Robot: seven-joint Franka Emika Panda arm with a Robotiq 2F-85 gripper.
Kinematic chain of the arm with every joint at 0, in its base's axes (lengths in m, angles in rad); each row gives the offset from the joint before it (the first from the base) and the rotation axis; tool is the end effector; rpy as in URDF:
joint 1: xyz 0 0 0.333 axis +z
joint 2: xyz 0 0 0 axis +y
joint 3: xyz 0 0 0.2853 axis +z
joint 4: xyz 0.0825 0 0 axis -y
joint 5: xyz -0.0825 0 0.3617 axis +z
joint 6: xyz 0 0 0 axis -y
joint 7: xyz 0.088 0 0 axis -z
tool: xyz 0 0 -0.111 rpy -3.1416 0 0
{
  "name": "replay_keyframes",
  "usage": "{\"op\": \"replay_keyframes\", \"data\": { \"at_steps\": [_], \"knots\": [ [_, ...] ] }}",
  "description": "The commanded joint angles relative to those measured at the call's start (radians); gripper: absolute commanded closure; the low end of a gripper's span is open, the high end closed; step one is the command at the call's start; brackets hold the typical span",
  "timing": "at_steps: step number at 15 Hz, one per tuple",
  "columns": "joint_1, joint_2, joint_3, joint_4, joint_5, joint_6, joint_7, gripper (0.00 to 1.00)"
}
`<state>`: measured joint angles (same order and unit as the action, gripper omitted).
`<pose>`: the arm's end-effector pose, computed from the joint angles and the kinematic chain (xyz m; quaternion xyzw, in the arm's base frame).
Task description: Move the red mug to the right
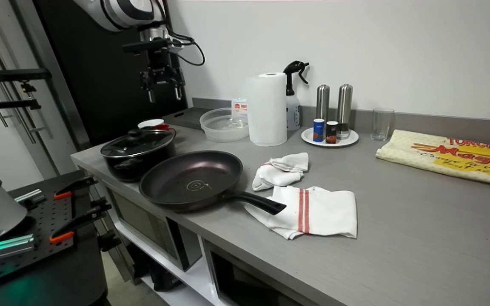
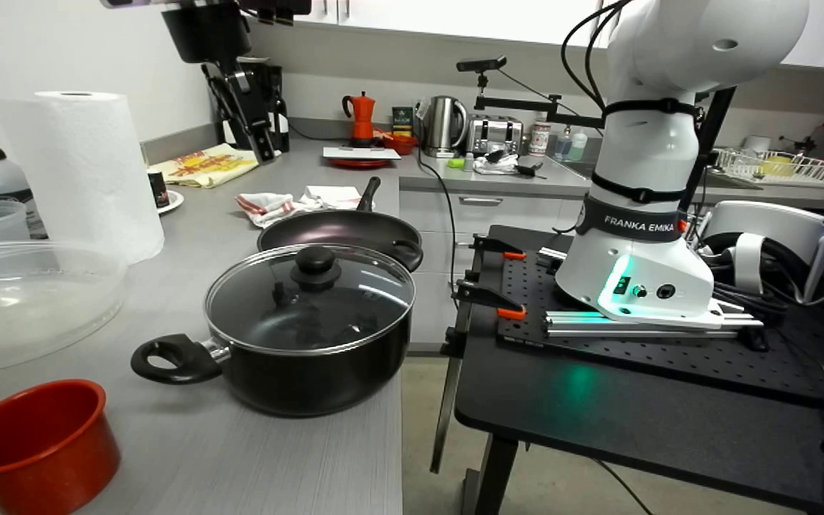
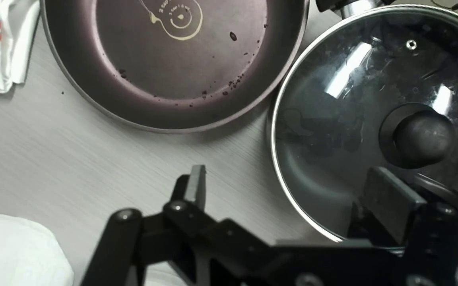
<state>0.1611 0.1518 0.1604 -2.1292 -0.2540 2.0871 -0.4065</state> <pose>0.4966 0.1510 0.3054 0.8978 0.4202 -0.0981 0.0875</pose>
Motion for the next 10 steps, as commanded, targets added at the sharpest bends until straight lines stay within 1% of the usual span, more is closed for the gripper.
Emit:
{"op": "replay_keyframes", "data": {
  "at_steps": [1, 10],
  "knots": [
    [0.036, 0.074, 0.025, 0.061, -0.068, 0.008, 0.05, 0.0],
    [0.13, 0.189, 0.075, 0.143, -0.15, -0.007, 0.099, 0.0]
  ]
}}
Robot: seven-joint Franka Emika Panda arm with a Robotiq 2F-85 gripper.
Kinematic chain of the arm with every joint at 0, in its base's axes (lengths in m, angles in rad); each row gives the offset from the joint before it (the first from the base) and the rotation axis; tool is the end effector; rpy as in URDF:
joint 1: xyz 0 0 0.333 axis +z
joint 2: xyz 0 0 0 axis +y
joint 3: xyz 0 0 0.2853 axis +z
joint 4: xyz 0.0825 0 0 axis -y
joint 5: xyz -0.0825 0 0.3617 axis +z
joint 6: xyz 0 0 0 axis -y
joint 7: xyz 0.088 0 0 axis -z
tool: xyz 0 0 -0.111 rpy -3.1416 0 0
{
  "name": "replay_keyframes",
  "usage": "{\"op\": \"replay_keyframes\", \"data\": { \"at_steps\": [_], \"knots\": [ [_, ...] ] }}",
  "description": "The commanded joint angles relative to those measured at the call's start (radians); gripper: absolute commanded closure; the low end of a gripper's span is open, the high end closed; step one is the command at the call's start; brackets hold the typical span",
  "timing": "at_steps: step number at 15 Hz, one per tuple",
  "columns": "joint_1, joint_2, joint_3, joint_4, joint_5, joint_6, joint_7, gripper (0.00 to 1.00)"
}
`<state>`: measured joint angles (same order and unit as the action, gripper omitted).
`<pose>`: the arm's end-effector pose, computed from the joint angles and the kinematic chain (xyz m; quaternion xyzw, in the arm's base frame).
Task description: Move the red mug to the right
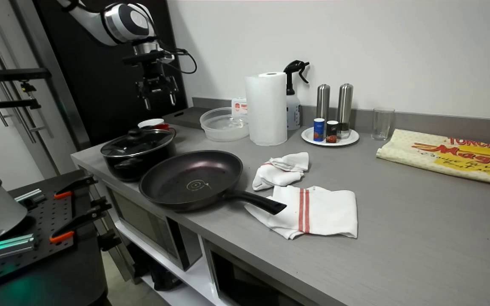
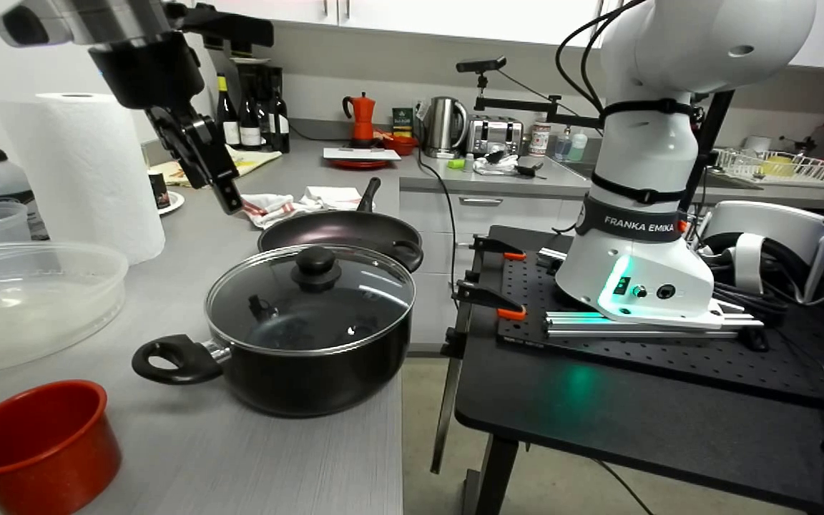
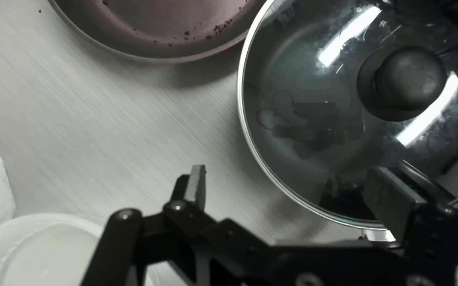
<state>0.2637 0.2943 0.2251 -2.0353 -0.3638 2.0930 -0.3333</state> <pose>0.4887 0.2377 0.2698 0.8574 0.4900 -0.1005 0.1214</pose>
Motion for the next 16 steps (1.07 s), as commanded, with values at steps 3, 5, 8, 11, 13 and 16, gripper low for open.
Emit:
{"op": "replay_keyframes", "data": {
  "at_steps": [3, 5, 8, 11, 13, 16],
  "knots": [
    [0.053, 0.083, 0.023, 0.075, -0.047, -0.017, 0.02, 0.0],
    [0.068, 0.107, 0.029, 0.092, -0.05, -0.021, 0.016, 0.0],
    [0.093, 0.145, 0.035, 0.121, -0.055, -0.022, 0.016, 0.0],
    [0.117, 0.196, 0.035, 0.17, -0.068, -0.015, 0.019, 0.0],
    [0.134, 0.237, 0.031, 0.213, -0.081, -0.008, 0.019, 0.0],
    [0.152, 0.307, 0.023, 0.293, -0.103, -0.001, 0.006, 0.0]
  ]
}}
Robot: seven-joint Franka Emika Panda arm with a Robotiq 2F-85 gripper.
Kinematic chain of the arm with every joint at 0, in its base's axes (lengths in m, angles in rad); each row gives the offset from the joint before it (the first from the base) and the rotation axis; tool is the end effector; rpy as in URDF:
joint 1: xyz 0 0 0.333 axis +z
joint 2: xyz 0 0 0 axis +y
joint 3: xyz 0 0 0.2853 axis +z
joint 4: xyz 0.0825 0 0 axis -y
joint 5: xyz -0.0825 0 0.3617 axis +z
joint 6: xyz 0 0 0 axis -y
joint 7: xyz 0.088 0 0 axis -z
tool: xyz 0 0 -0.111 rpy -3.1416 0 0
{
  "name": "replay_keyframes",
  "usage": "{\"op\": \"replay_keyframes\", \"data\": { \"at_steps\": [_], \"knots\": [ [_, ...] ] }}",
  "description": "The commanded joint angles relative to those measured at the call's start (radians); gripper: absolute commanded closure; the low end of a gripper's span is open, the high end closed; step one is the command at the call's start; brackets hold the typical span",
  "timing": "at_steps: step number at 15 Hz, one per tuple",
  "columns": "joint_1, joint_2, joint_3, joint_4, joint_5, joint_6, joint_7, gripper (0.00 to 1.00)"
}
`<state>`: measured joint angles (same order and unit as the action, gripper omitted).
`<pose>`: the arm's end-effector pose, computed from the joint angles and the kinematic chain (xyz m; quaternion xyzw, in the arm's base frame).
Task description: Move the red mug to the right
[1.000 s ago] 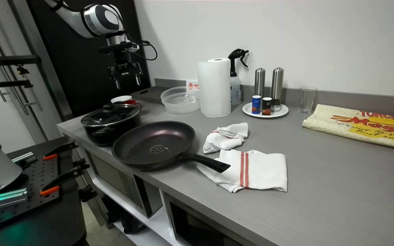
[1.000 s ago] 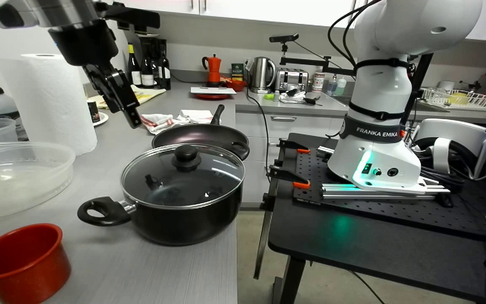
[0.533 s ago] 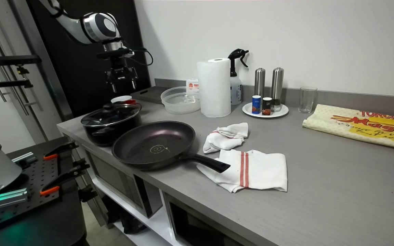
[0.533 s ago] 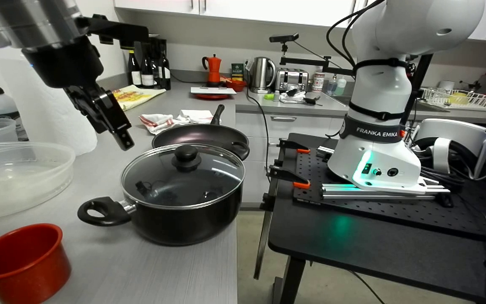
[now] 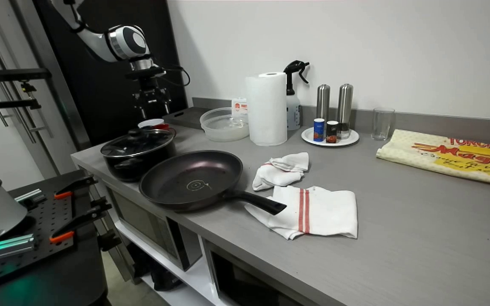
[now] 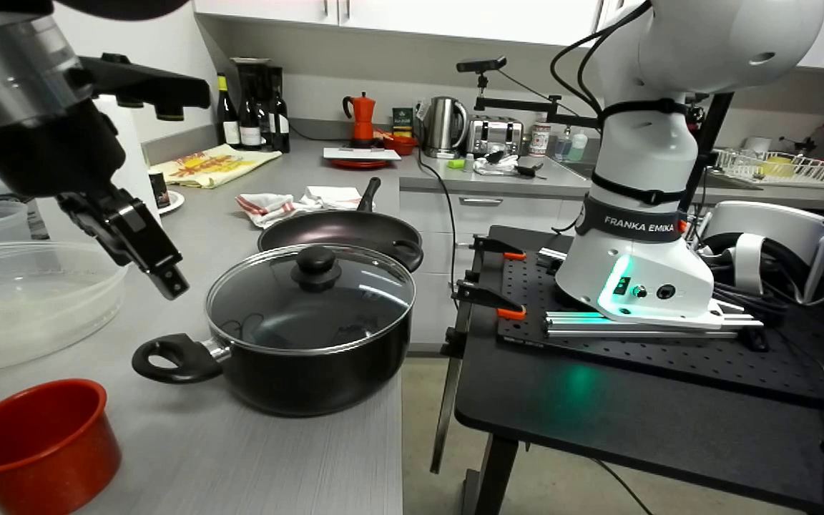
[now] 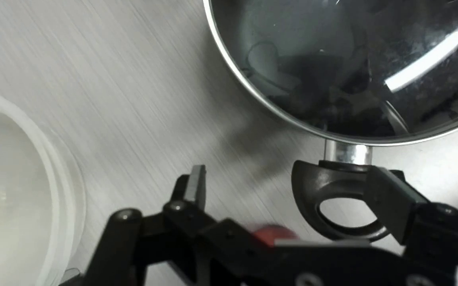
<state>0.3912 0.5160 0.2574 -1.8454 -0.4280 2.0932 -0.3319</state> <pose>0.4826 0.3325 0.2208 0.8081 0.5675 -0.0990 0.1231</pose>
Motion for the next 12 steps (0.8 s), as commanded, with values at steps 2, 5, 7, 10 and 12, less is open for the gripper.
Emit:
{"op": "replay_keyframes", "data": {
  "at_steps": [2, 5, 7, 10, 12],
  "knots": [
    [0.042, 0.118, -0.007, 0.131, -0.043, 0.01, 0.016, 0.0],
    [0.056, 0.167, -0.005, 0.174, -0.037, 0.034, 0.008, 0.0],
    [0.064, 0.191, -0.008, 0.196, -0.041, 0.059, -0.001, 0.0],
    [0.073, 0.216, -0.013, 0.22, -0.045, 0.093, -0.003, 0.0],
    [0.077, 0.227, -0.018, 0.228, -0.054, 0.126, 0.0, 0.0]
  ]
}}
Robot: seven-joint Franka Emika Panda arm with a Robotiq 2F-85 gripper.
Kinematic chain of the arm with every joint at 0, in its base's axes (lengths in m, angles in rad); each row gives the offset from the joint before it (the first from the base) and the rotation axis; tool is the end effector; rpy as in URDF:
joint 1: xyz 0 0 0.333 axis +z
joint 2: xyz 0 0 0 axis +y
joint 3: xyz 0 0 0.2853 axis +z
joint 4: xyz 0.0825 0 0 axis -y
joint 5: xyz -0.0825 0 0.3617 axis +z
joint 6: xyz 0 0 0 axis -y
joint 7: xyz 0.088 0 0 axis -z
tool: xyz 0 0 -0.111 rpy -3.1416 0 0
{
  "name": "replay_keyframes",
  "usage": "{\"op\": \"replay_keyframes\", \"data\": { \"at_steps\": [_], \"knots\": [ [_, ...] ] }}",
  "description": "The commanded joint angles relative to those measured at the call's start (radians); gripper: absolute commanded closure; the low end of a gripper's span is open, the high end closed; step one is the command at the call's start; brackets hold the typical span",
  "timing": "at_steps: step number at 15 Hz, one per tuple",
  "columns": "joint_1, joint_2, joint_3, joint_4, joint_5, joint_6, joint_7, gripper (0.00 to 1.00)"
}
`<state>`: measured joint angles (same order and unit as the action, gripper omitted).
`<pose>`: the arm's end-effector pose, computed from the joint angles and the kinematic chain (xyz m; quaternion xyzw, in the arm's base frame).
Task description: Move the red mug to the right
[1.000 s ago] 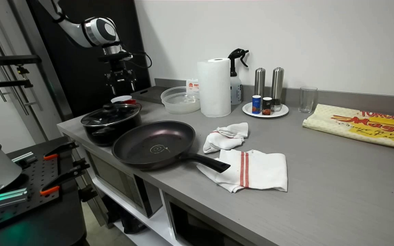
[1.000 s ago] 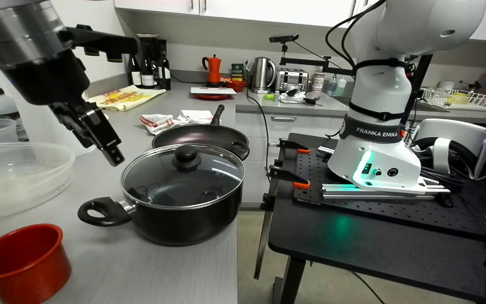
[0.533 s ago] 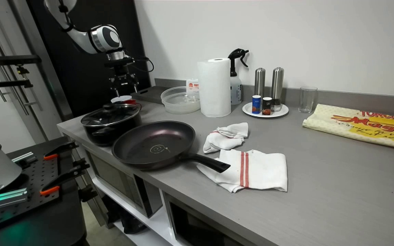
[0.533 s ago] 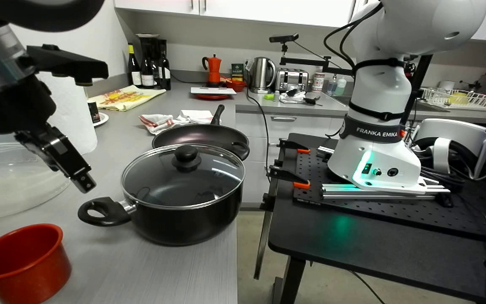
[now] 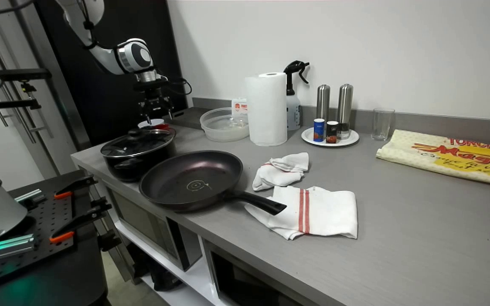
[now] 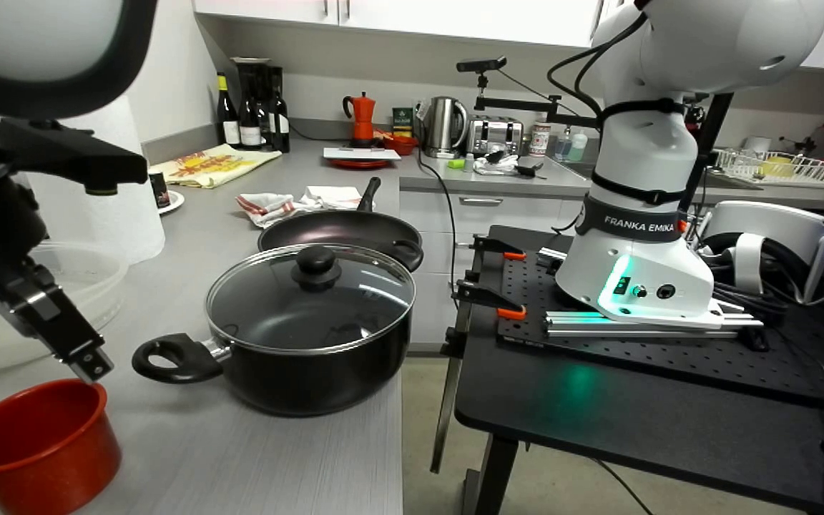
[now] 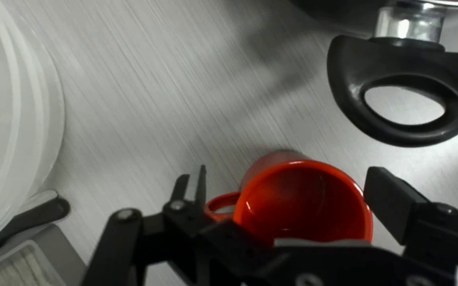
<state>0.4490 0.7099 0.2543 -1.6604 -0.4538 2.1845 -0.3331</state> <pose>0.5004 0.3848 0.1806 0.7961 0.5939 -0.0553 0.1016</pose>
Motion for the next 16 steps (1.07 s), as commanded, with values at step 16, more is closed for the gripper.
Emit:
{"op": "replay_keyframes", "data": {
  "at_steps": [16],
  "knots": [
    [0.021, 0.064, -0.027, 0.054, -0.015, 0.154, 0.007, 0.0]
  ]
}}
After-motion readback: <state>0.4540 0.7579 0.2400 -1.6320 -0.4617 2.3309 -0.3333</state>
